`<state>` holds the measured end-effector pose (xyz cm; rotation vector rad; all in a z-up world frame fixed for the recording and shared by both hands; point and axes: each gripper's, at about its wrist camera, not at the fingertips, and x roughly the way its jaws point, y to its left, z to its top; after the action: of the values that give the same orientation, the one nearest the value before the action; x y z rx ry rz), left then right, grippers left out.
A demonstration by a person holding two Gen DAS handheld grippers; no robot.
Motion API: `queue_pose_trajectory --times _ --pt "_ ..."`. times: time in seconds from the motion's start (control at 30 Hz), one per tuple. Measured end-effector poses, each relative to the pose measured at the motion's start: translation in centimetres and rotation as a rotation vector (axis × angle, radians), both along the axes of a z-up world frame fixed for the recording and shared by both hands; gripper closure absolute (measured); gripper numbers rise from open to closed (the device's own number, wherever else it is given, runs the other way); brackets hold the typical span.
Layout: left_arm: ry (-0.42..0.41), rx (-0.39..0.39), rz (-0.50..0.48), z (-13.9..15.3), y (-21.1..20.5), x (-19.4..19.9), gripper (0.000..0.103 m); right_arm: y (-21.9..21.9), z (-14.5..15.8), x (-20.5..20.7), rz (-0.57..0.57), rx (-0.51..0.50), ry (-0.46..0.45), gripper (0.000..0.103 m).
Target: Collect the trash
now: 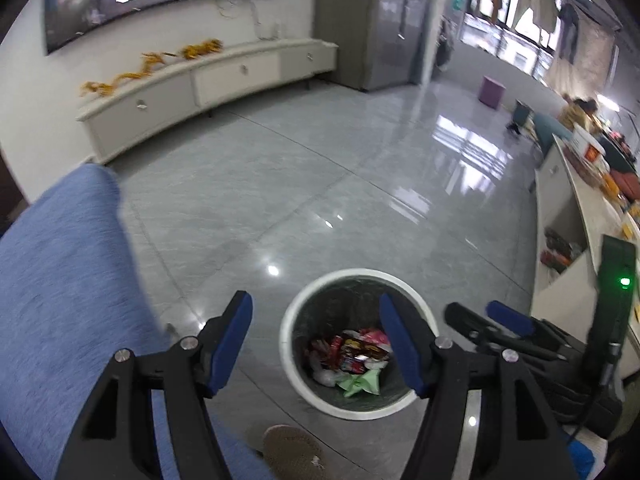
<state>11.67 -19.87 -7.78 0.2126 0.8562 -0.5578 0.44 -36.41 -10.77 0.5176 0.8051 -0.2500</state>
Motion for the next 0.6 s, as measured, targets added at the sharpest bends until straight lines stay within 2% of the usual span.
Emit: queue_pose_trajectory --times 0.1,0.23,0.3,0.43,0.6 --pt "-0.102 0.010 0.092 1.8 3.3 -1.4 0.038 2.1 2.1 -0.5 0.032 -0.037 -0.036 0.030" --pt "-0.183 -0.017 0.194 4.5 7.4 -3.1 0.037 5.5 4.9 -0.8 0.087 -0.107 -0.090 0.028" --pt "-0.222 -0.030 0.247 5.9 9.8 -4.1 0.028 7.4 6.3 -1.1 0.119 -0.140 -0.120 0.027" --pt "-0.306 -0.035 0.331 8.0 14.0 -6.5 0.024 11.1 8.8 -1.8 0.176 -0.208 -0.187 0.025" --pt "-0.378 -0.046 0.404 9.7 18.6 -9.1 0.013 14.8 10.8 -3.0 0.207 -0.246 -0.251 0.021"
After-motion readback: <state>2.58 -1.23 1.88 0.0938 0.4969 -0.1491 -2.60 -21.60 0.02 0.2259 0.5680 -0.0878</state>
